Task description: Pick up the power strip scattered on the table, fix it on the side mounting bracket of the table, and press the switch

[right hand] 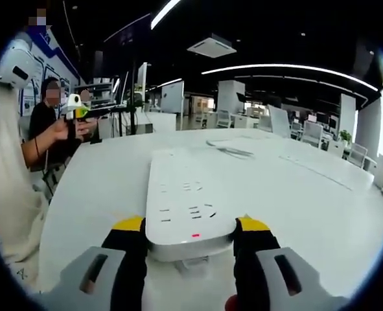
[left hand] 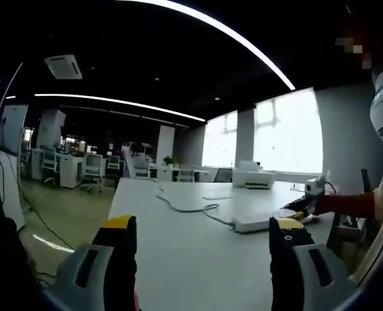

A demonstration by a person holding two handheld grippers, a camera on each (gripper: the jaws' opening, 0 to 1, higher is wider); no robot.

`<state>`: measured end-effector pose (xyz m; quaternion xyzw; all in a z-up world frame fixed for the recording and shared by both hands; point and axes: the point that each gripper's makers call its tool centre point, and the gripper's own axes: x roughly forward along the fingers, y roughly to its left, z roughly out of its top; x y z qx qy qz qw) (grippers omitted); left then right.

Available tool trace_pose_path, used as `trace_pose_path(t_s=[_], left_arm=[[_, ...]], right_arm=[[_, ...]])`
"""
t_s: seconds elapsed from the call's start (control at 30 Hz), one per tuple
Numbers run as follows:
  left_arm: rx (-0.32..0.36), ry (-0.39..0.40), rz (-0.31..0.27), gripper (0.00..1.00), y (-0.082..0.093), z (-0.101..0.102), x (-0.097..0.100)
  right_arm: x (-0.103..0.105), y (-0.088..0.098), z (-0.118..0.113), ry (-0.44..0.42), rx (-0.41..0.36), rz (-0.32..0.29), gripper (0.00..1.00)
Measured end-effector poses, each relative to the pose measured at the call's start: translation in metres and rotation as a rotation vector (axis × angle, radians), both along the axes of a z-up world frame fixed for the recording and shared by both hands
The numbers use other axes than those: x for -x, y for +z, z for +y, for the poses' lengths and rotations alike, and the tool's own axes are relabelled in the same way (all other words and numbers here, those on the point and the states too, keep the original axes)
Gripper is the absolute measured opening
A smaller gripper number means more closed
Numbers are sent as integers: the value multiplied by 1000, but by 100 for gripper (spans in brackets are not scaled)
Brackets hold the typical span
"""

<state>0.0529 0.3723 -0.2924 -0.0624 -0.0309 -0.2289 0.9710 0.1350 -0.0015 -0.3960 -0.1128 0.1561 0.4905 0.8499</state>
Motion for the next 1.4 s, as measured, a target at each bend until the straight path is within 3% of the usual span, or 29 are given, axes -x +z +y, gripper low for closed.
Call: trace_pose_path(t_s=[0.7,1.13,1.4], left_arm=[[7,-58,12,86,1,-20,-2],[32,-91,24,84,1,-32,-8],[22,-114,25,84,3,-40,-9]], right_arm=[[1,2,-1,-43,-21,84,47],[4,1,-1,-120,-94,243,48],[7,0,2,-156,-113,287,48]])
